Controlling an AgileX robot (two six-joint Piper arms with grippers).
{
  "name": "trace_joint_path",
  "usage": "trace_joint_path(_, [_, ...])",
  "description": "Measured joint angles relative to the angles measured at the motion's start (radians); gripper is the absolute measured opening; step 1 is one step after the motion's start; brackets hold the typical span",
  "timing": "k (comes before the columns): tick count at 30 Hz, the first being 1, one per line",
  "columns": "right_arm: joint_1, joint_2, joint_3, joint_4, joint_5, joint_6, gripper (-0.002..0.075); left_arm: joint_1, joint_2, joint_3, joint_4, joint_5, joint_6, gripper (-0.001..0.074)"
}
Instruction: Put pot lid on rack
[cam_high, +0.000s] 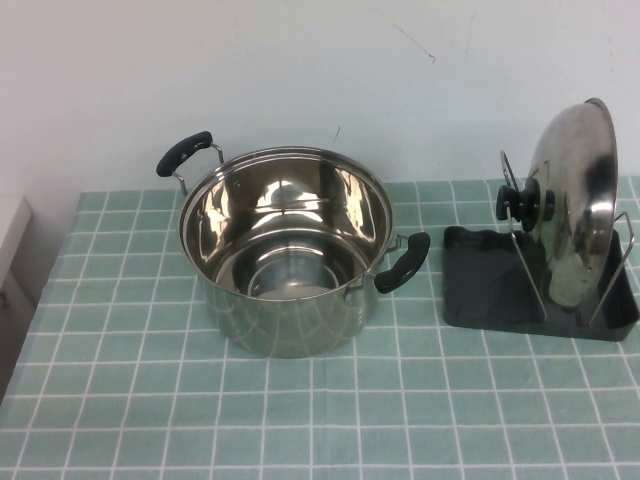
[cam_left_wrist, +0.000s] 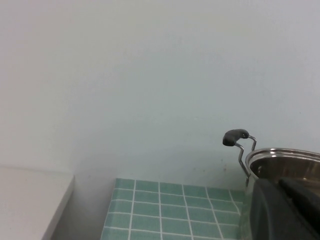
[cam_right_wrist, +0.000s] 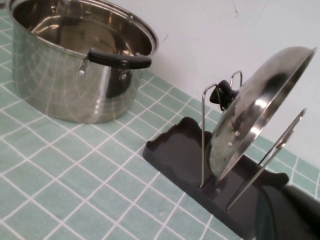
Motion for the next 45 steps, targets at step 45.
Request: trace_joint_path(45, [0.0,0.0,0.0,0.002,0.01,0.0,0.0001,0.041,-0.004,-0.004,-0.349,0.403,0.364,-0.0003])
